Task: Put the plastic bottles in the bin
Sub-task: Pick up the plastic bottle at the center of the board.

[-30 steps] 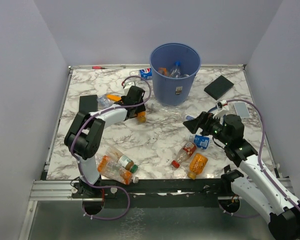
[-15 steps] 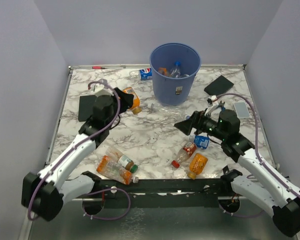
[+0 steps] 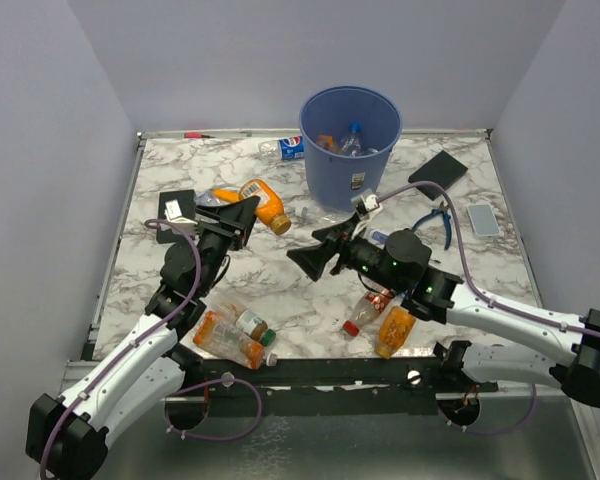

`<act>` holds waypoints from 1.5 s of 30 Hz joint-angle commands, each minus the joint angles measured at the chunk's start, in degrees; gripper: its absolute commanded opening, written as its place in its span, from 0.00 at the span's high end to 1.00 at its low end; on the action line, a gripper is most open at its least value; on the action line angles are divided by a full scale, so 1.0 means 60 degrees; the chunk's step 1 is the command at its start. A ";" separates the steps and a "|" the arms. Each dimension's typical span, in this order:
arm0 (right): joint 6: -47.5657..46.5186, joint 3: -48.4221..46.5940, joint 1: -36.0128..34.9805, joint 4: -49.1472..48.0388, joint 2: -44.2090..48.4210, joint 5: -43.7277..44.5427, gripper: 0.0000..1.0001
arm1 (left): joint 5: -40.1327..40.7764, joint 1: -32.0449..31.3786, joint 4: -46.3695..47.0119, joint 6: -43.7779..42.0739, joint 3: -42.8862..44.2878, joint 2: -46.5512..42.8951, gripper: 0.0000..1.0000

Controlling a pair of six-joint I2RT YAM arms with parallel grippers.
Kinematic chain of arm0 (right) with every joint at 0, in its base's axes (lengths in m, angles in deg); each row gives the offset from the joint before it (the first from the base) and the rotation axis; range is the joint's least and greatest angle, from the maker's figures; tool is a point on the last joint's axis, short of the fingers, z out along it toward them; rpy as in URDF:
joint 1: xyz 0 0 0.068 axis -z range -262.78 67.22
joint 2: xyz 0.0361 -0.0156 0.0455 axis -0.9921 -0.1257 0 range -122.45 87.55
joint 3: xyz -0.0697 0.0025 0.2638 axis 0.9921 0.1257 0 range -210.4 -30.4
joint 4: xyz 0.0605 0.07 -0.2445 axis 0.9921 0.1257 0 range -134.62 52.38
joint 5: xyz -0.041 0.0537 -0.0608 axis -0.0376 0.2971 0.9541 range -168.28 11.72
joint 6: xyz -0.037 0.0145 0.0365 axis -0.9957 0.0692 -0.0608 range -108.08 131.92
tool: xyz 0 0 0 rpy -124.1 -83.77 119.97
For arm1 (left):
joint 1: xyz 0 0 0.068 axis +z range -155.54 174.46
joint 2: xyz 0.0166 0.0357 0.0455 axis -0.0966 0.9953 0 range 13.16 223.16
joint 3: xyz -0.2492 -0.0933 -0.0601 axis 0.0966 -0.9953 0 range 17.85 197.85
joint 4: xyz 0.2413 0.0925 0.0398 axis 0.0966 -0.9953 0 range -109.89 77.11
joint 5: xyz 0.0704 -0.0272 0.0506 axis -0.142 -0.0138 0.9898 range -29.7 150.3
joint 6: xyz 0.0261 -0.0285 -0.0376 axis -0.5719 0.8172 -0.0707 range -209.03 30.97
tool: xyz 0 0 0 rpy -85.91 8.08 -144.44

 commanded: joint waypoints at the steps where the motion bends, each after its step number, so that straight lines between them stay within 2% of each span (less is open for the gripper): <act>1: -0.0482 -0.0992 -0.0377 -0.1303 -0.1214 0.1655 0.05 | 0.0351 -0.0131 0.0661 0.1282 0.0082 -0.0388 0.82; 5: -0.0508 -0.1434 -0.0553 -0.1708 -0.1862 0.2032 0.06 | 0.0674 -0.0152 0.0190 0.1288 0.0198 -0.0650 0.83; 12: -0.0572 -0.2138 -0.0746 -0.1738 -0.2610 0.1871 0.06 | 0.0963 -0.0192 -0.0422 0.1196 0.0285 -0.0813 0.83; 18: -0.0570 -0.3191 -0.0744 -0.0673 -0.3319 0.1687 0.06 | 0.1038 -0.0222 -0.0667 0.1112 0.0322 -0.0814 0.83; 22: -0.0403 -0.3504 -0.0744 -0.0033 -0.3568 0.1727 0.12 | 0.1112 -0.0242 -0.0740 0.1000 0.0369 -0.0877 0.83; 25: -0.0322 -0.3493 -0.0744 0.0125 -0.3614 0.1732 0.21 | 0.1180 -0.0247 -0.0946 0.0872 0.0415 -0.0972 0.83; 33: -0.0144 -0.3952 -0.0744 0.1075 -0.4011 0.1501 0.23 | 0.1319 -0.0258 -0.1183 0.0700 0.0486 -0.1044 0.83; 35: -0.0101 -0.3948 -0.0744 0.1175 -0.4055 0.1497 0.30 | 0.1288 -0.0269 -0.1206 0.0662 0.0502 -0.1032 0.83; 41: -0.0066 -0.3816 -0.0744 0.1067 -0.3929 0.1604 0.62 | 0.1278 -0.0284 -0.1338 0.0494 0.0505 -0.1020 0.81; 43: -0.0147 -0.3828 -0.0746 0.1079 -0.3890 0.1607 0.70 | 0.1327 -0.0284 -0.1597 0.0346 0.0595 -0.1006 0.73; 45: -0.0189 -0.3829 -0.0746 0.1132 -0.3846 0.1591 0.80 | 0.1389 -0.0284 -0.1867 0.0216 0.0664 -0.0982 0.59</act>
